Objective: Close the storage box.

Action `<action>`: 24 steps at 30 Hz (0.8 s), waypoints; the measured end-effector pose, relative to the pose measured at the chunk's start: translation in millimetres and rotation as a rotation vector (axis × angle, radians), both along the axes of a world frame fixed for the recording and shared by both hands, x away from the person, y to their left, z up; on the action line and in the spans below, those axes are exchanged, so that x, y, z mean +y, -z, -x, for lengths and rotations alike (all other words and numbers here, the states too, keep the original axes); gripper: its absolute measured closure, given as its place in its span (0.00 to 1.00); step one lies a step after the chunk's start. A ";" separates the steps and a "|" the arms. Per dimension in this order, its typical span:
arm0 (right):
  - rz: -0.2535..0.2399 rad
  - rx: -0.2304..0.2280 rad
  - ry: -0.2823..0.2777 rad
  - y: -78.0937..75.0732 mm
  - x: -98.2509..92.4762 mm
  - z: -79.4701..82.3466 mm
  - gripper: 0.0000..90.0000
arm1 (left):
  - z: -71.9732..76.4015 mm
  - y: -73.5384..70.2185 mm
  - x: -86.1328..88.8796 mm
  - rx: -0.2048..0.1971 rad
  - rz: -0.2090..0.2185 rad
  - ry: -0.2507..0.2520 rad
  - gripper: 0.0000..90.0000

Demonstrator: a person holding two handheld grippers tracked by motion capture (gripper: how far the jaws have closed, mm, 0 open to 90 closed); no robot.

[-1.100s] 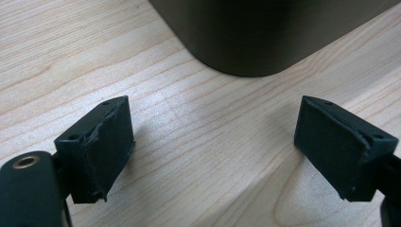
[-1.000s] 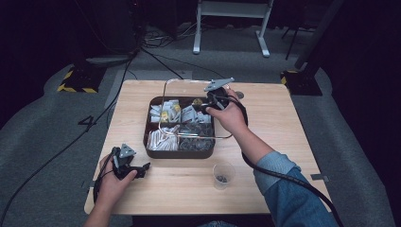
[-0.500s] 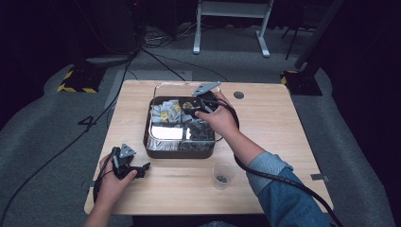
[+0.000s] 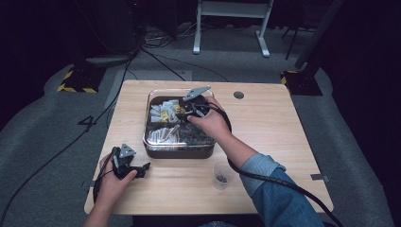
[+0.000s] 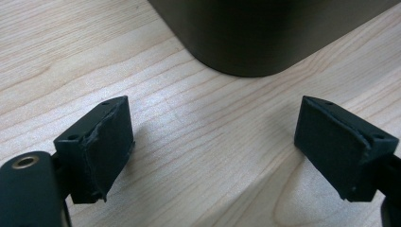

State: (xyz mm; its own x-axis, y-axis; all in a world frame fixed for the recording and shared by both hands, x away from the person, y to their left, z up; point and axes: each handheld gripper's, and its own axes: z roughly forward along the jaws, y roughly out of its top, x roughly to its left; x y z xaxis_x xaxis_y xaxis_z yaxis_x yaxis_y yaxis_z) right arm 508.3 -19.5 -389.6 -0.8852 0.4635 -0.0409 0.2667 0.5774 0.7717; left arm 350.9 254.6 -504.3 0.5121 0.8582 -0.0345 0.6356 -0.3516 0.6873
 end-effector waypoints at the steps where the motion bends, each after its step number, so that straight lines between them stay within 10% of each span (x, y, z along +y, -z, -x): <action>1: 0.000 0.002 0.002 1.5 0.7 -0.3 0.66 | 0.0 0.0 0.0 0.000 0.000 0.000 0.14; 24: 0.054 0.049 0.031 28.8 4.8 -6.8 0.66 | 0.0 0.1 -0.1 0.000 0.002 -0.001 0.14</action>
